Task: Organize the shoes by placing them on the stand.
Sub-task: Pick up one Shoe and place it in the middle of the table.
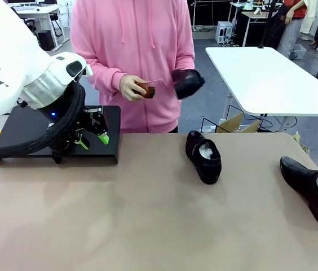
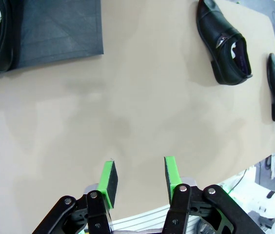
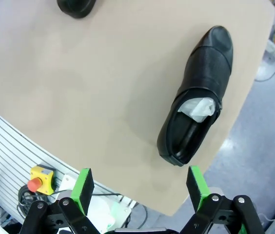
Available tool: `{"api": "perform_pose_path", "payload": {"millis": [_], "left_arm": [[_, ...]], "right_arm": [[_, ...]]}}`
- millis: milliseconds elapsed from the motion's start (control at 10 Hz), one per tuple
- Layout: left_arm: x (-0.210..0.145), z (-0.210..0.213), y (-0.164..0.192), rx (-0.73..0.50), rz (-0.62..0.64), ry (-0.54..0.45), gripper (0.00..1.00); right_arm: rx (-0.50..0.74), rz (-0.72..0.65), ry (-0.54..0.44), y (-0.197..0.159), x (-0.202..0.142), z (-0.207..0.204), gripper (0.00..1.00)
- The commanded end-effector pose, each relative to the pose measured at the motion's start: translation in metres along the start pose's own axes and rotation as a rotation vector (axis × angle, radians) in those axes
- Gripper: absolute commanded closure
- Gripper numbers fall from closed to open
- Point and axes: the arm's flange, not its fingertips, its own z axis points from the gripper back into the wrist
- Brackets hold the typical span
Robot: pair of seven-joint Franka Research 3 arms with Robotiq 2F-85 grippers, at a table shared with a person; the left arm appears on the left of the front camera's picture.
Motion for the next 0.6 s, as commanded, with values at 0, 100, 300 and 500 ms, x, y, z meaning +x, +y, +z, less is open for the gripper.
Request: {"api": "perform_pose_path", "payload": {"millis": [0,100,300,500], "left_arm": [[0.001,0.001,0.001,-0.018,0.005,0.006,0.47],[0.001,0.001,0.001,-0.018,0.005,0.006,0.47],[0.001,0.001,0.001,-0.018,0.005,0.006,0.47],[0.001,0.001,0.001,-0.018,0.005,0.006,0.47]], "right_arm": [[-0.003,0.007,-0.004,-0.002,0.000,0.000,0.00],[-0.003,0.007,-0.004,-0.002,0.000,0.000,0.00],[-0.046,0.056,-0.003,0.008,0.018,-0.013,0.00],[-0.151,0.029,0.037,0.010,0.045,-0.043,0.00]]}}
